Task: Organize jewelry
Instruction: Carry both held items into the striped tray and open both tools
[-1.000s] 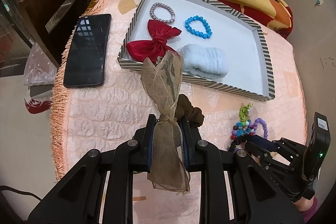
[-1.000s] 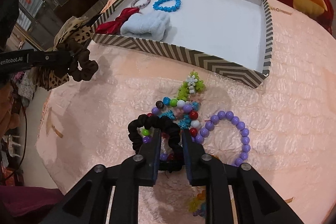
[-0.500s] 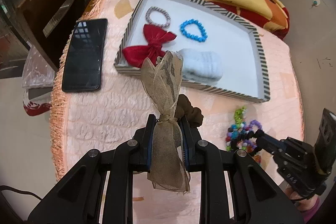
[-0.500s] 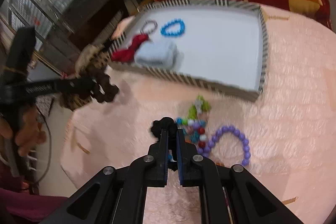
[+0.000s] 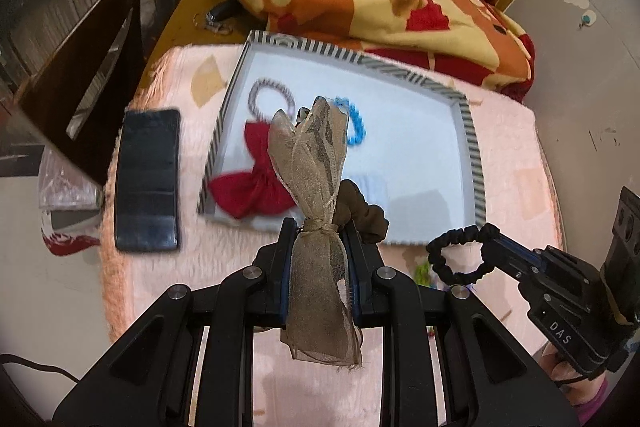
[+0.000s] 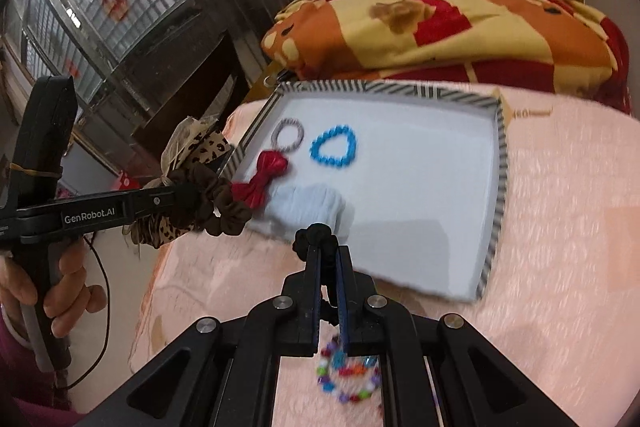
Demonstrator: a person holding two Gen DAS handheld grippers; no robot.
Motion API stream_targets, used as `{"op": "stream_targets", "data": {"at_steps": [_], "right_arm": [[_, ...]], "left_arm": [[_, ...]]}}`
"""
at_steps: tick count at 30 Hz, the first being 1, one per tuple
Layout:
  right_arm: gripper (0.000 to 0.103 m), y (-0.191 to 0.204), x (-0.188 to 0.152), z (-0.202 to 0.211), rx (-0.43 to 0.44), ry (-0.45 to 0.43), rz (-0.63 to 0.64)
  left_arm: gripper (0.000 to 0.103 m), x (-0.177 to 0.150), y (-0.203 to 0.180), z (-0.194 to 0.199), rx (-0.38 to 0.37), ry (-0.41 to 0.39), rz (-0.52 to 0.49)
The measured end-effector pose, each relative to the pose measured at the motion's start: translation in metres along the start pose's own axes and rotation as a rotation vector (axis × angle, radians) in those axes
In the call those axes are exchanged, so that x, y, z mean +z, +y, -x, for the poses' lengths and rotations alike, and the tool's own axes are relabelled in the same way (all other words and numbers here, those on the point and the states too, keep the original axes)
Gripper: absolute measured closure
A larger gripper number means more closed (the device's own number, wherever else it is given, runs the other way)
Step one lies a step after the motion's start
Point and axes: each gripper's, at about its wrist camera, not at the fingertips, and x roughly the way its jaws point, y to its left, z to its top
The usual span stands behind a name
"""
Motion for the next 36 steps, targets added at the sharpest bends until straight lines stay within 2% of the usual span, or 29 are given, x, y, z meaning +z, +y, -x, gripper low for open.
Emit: {"op": "stream_targets", "data": {"at_steps": [15,28,32,36], "right_arm": [[0.097,-0.024,0.043,-0.046,-0.046,0.016,-0.072],[0.097,-0.073,0.078,-0.099,-0.082,0.040,-0.200],[0.097,-0.096,0.085,-0.120,-0.085,0.055,-0.294],[0.097,-0.099,0.093,-0.131,-0.099,0.050,-0.304]], "left_arm": [[0.083,0.066,-0.001,-0.043,0.057,0.003,-0.054],[0.083,0.114,0.004,-0.096,0.043,0.040,-0.052],[0.083,0.125,0.009,-0.111,0.032,0.057,-0.029],[0.083,0.130,0.014,-0.126,0.042,0.074,-0.022]]}}
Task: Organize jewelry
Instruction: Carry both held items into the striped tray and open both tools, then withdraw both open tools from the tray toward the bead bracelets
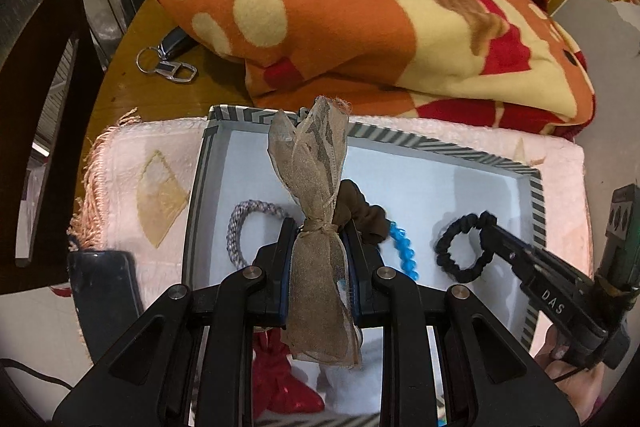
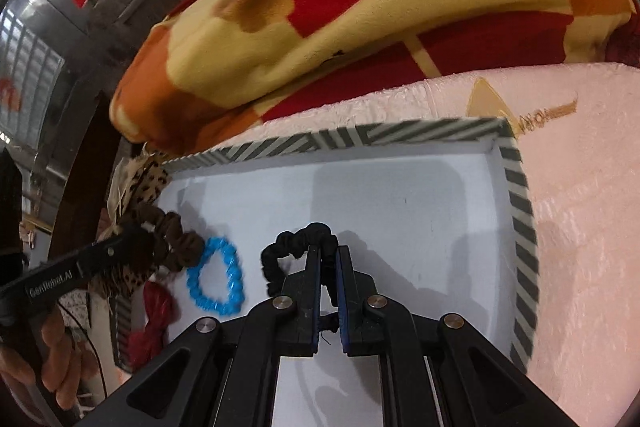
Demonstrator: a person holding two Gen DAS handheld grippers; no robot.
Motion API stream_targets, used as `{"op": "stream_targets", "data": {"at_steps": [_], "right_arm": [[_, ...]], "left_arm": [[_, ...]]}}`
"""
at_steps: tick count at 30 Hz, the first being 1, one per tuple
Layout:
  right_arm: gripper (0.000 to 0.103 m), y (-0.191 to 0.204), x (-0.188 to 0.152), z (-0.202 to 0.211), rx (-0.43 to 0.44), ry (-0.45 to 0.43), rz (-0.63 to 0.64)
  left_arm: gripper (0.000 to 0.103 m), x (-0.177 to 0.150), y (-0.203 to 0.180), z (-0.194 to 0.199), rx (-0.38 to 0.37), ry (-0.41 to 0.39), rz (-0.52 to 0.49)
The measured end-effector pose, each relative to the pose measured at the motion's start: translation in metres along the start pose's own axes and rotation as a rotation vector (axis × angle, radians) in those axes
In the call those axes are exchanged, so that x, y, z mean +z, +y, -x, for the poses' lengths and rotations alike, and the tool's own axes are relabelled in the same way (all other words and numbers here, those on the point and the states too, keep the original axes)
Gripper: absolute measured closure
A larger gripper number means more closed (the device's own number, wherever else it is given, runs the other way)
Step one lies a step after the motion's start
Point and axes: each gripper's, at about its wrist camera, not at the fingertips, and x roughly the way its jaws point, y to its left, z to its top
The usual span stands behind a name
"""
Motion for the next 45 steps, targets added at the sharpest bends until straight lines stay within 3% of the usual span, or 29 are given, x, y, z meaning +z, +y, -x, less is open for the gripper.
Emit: {"op": "stream_targets", "data": {"at_steps": [7,11,12,20,23,29,45], "right_arm": [[0.095,0.014,0.014,-0.014,0.005,-0.028,-0.016],[0.069,0.014,0.012,-0.016,0.021,-0.025,-0.024],[0.068,0.013,0.011,-0.013,0.029,-0.034,-0.025],[0.067,0.007,-0.002,0.016,0.020,-0.017,-0.025],[0.062,0.010,-0.012,0.031,0.023,-0.004,-0.016],[0.061,0.019,-0.034,0.066,0.036,-0.006,-0.002],[0.060,0.028,-0.110,0.112,0.010,0.011,0.017]], "left_arm": [[0.083,0.004,0.006,-0.012,0.012,0.011,0.016],[0.074,0.004,0.006,-0.011,0.014,0.003,0.028],[0.072,0.003,0.007,-0.010,0.011,-0.002,0.033],[0.056,-0.007,0.010,0.007,0.022,-0.024,0.035],[0.055,-0.014,0.008,0.018,0.035,-0.038,0.027],[0.055,-0.037,-0.007,0.042,0.087,-0.080,-0.009],[0.055,-0.112,-0.026,0.075,0.099,-0.097,-0.017]]}}
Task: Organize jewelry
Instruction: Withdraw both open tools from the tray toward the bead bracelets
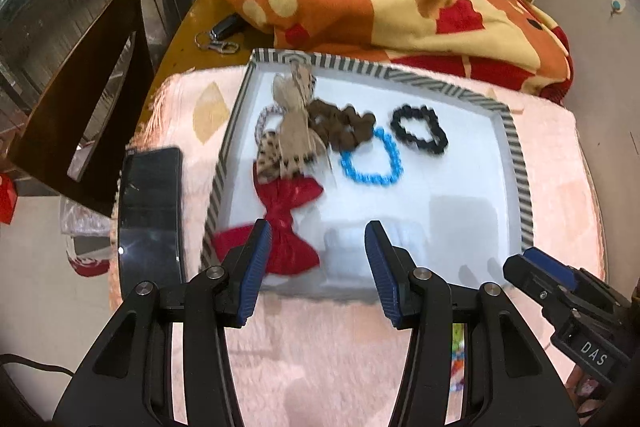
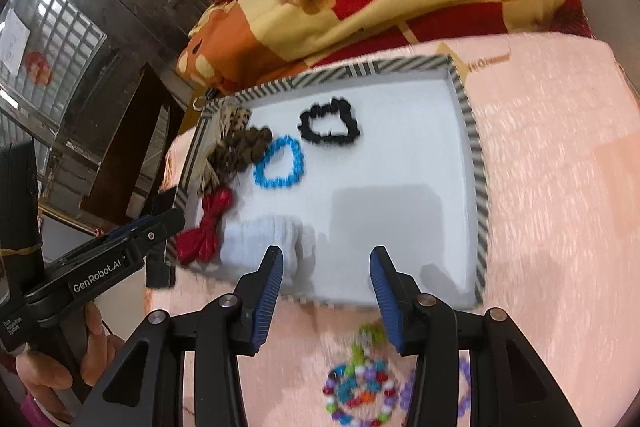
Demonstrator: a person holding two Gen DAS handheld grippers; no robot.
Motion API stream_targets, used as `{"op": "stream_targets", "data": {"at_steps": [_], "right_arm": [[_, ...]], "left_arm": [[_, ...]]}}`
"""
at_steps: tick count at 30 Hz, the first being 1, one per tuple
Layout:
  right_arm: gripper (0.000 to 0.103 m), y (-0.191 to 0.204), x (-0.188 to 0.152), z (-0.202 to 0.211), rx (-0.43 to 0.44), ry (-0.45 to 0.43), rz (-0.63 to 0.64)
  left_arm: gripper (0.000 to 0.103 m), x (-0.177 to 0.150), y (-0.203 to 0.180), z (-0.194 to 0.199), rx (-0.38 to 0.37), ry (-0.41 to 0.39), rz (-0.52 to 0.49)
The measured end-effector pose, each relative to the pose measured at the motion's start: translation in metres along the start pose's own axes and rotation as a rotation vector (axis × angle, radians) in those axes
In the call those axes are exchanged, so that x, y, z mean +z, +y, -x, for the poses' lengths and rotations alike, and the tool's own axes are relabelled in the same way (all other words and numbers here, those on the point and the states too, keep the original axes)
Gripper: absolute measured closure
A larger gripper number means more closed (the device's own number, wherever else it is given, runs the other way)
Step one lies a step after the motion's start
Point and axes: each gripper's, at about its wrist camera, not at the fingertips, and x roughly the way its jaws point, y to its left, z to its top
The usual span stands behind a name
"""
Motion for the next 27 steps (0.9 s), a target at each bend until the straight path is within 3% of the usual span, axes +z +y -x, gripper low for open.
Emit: {"op": "stream_targets", "data": {"at_steps": [27], "right_arm": [[0.056,-0.016,-0.074,0.046,-0.045,0.002,0.057]], "left_arm": [[0.055,-0.094,-0.039,0.034,0.010,0.008,-0.021]]}}
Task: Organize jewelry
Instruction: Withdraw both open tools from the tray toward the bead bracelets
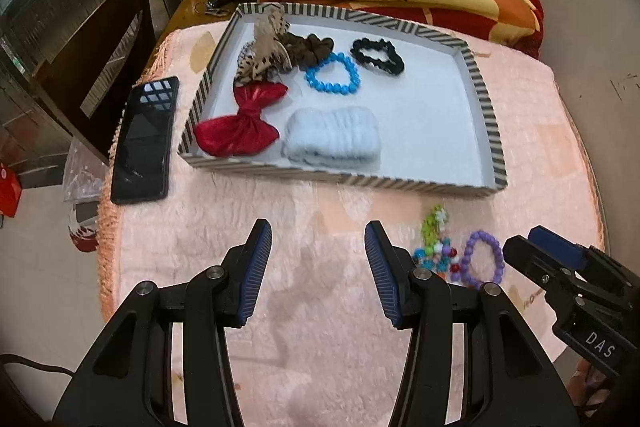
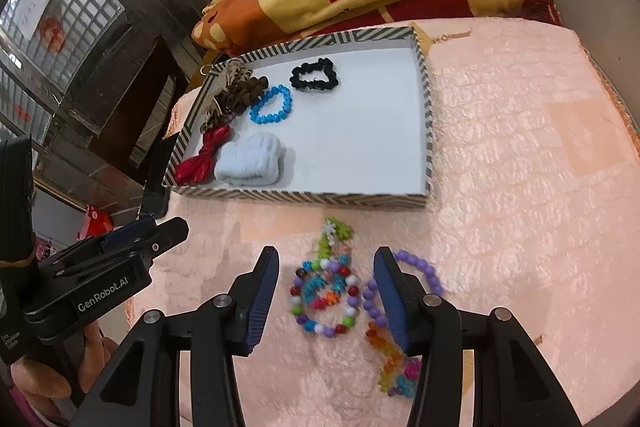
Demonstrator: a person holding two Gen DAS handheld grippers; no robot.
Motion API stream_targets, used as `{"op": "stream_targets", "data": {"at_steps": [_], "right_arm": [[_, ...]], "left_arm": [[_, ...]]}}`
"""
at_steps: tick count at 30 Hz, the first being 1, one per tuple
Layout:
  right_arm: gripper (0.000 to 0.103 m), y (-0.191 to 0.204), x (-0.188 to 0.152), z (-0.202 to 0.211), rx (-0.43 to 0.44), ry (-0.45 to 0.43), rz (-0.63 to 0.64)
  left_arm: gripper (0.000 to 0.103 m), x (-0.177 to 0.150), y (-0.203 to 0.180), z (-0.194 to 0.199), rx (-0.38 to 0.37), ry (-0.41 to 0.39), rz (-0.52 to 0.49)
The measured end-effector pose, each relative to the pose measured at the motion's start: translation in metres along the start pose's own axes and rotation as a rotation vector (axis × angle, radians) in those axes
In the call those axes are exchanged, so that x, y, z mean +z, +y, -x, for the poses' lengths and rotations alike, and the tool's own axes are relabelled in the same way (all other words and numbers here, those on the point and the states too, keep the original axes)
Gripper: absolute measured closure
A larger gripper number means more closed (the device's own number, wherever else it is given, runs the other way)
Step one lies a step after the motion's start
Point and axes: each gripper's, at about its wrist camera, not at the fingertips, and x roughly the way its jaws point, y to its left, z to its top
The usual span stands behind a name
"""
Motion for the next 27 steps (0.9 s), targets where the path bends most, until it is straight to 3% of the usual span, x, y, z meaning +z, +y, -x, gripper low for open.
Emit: {"op": "stream_targets", "data": {"at_steps": [17,27], "right_arm": [[0.055,-0.063,-0.043,0.012,-0.078,0.038,-0.069],[0.055,-0.076,-0.052,0.019,-0.081,0.038,-0.083]], "left_arm": [[0.055,-0.030,-0.027,-0.021,-0.046,0.092,-0.017],[0.055,-0.017,-0.055,-0.041,-0.101,0.139,-0.019]]}}
